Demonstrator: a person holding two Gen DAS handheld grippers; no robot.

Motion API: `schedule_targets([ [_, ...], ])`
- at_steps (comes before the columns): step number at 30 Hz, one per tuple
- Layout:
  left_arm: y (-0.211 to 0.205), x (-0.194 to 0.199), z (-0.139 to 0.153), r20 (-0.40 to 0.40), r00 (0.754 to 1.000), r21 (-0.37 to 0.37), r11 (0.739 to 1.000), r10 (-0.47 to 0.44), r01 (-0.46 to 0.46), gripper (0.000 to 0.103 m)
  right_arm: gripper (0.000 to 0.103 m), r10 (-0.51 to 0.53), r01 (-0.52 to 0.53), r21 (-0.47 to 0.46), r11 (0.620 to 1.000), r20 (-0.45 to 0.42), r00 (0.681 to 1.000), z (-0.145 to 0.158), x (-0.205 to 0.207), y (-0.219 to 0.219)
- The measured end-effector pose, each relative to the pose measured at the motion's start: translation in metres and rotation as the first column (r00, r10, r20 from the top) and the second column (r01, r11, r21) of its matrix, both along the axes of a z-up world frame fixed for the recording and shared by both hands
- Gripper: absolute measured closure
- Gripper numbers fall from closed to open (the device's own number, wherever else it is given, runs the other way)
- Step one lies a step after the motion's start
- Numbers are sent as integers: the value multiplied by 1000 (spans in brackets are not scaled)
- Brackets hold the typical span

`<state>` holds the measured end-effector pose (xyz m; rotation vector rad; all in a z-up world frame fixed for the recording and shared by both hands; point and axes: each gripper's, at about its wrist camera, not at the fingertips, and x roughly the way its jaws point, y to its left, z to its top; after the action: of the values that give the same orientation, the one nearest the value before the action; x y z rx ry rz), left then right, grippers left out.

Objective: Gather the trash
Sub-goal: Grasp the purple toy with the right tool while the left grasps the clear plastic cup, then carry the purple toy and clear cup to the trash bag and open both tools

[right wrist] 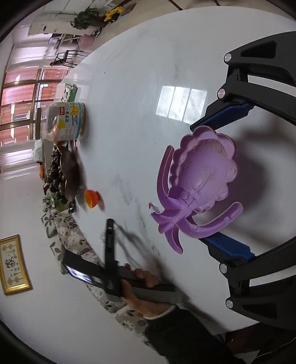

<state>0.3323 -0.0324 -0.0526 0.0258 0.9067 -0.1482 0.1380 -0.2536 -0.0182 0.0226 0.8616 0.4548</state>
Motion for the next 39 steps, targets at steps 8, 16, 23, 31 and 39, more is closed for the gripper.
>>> schedule_targets([
  [8, 20, -163, 25, 58, 993, -40, 994, -100, 102, 60, 21, 8, -10, 67, 998, 16, 1000, 11, -72, 28],
  [16, 32, -362, 25, 107, 975, 30, 981, -194, 192, 60, 21, 55, -58, 138, 989, 28, 998, 16, -195, 62],
  [23, 30, -441, -11, 38, 967, 69, 966, -253, 250, 60, 21, 147, -137, 131, 982, -70, 987, -3, -286, 88],
  [31, 40, -429, -81, -130, 974, 86, 977, -185, 197, 19, 17, 145, -163, -52, 985, -250, 957, -100, -290, 113],
  [39, 48, -414, -64, -135, 990, 149, 987, -40, 60, 16, 17, 161, -169, -25, 985, -189, 969, -72, -295, 110],
])
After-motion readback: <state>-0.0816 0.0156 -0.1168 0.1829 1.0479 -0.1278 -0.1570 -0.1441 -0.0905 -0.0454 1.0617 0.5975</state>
